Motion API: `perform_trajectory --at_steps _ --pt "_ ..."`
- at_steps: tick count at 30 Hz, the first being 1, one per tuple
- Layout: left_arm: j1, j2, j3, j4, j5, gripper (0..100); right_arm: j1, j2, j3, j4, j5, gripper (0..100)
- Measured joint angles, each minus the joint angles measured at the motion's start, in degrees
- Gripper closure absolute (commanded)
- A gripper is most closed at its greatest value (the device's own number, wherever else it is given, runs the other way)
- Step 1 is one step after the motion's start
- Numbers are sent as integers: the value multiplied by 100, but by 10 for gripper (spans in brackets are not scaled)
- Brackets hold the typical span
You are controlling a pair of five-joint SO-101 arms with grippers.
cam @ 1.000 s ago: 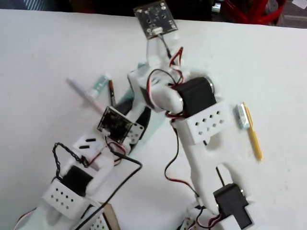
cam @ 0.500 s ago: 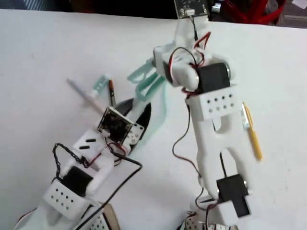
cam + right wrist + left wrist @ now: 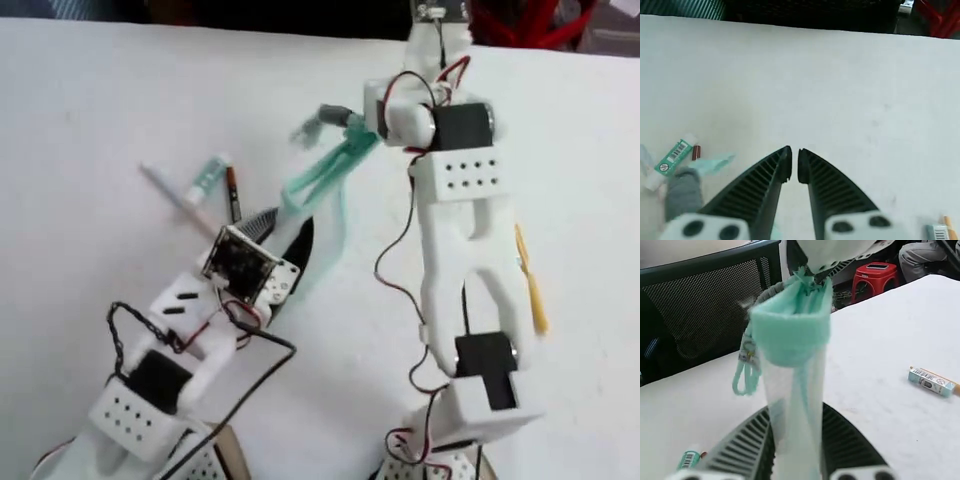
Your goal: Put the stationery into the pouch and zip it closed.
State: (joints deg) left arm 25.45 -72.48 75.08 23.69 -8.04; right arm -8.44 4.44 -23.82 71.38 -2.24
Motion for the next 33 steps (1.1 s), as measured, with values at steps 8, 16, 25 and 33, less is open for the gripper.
perform_trajectory --at_steps 8,16,25,33 --pt "-26 0 0 0 0 950 9 9 0 -18 0 976" --pt "-26 0 0 0 0 950 -141 -686 -1081 1011 0 840" --pt "-53 0 -9 44 0 736 -747 -1178 -1881 2620 686 849" --pt "-114 105 97 290 -26 703 -1099 -1169 -888 2681 738 850"
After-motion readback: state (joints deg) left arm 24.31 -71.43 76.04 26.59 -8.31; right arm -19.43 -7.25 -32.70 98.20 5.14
